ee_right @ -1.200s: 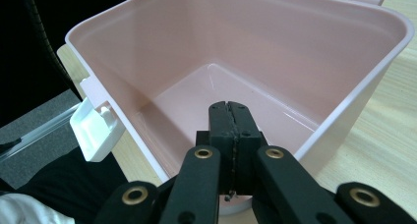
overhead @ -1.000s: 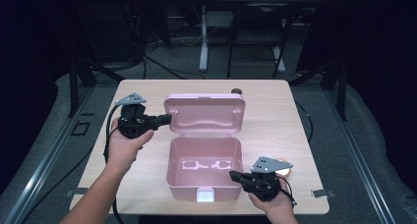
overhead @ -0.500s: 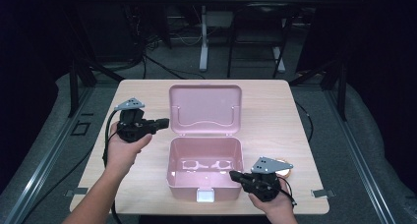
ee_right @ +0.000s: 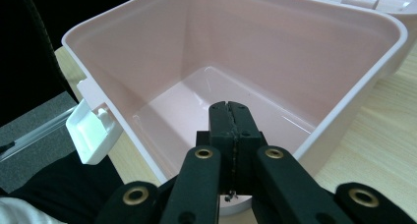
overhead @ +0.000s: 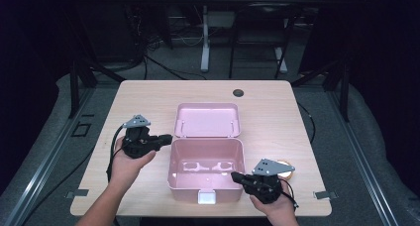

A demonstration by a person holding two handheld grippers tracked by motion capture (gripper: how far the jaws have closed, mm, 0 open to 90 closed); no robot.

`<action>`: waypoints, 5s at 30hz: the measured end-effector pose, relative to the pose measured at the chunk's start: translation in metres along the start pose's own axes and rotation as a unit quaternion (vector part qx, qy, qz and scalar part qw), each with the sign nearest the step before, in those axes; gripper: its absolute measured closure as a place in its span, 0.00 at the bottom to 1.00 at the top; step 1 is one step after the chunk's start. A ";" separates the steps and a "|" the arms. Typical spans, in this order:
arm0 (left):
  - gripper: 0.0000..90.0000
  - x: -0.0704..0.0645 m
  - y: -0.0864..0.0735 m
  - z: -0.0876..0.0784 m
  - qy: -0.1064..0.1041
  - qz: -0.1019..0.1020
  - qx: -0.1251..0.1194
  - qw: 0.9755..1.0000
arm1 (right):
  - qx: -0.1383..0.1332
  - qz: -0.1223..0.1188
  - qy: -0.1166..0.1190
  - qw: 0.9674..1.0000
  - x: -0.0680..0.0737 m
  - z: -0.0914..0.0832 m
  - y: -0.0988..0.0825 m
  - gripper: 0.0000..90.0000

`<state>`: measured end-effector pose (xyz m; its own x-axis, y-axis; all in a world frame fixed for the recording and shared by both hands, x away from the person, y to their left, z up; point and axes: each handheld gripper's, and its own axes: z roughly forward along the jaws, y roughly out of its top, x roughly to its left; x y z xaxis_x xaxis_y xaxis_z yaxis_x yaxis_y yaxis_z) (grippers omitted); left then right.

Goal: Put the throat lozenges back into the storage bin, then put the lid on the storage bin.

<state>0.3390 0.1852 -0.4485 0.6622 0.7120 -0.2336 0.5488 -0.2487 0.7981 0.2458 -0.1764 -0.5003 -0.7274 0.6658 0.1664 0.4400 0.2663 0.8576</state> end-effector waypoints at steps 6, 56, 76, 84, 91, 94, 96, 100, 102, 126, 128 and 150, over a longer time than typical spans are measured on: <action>0.88 0.000 -0.013 0.001 0.008 -0.012 -0.001 1.000 | -0.002 0.003 0.000 1.000 0.000 0.000 0.000 1.00; 0.76 -0.029 -0.055 -0.008 0.009 -0.018 0.005 1.000 | -0.063 0.026 -0.025 0.997 -0.012 -0.030 0.020 0.74; 0.57 -0.024 -0.048 -0.030 0.012 0.010 -0.023 1.000 | 0.001 0.038 -0.095 0.995 -0.053 -0.053 0.045 0.34; 0.56 -0.022 -0.048 -0.032 0.013 0.015 -0.010 1.000 | 0.058 0.026 -0.117 0.991 -0.065 -0.048 0.055 0.26; 0.51 -0.023 -0.048 -0.032 0.037 0.040 -0.001 0.999 | 0.119 0.006 -0.129 0.984 -0.075 -0.042 0.064 0.25; 0.51 -0.025 -0.048 -0.032 0.021 0.036 -0.008 0.999 | 0.145 0.000 -0.130 0.981 -0.081 -0.037 0.066 0.26; 0.51 -0.026 -0.048 -0.032 0.011 0.029 0.000 1.000 | 0.162 0.010 -0.135 0.977 -0.083 -0.034 0.067 0.26; 0.51 -0.028 -0.047 -0.034 0.001 0.037 -0.001 0.999 | 0.208 0.009 -0.141 0.968 -0.090 -0.028 0.067 0.26; 0.51 -0.029 -0.047 -0.034 0.006 0.044 0.000 0.999 | 0.226 0.010 -0.138 0.964 -0.094 -0.025 0.066 0.26; 0.51 -0.030 -0.047 -0.030 -0.001 0.043 0.013 0.999 | 0.378 0.045 -0.169 0.909 -0.132 0.005 0.031 0.09; 0.51 -0.030 -0.047 -0.031 0.000 0.044 0.009 0.999 | 0.384 0.046 -0.169 0.906 -0.134 0.009 0.030 0.09; 0.51 -0.031 -0.047 -0.032 -0.006 0.039 0.007 0.999 | 0.436 0.067 -0.158 0.883 -0.153 0.020 0.009 0.16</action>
<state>0.2765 0.1958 -0.4612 0.7092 0.6822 -0.1779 0.5023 -0.3119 0.8065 0.3717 -0.2618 -0.5279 -0.5160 0.8562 -0.0245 0.8492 0.5152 0.1157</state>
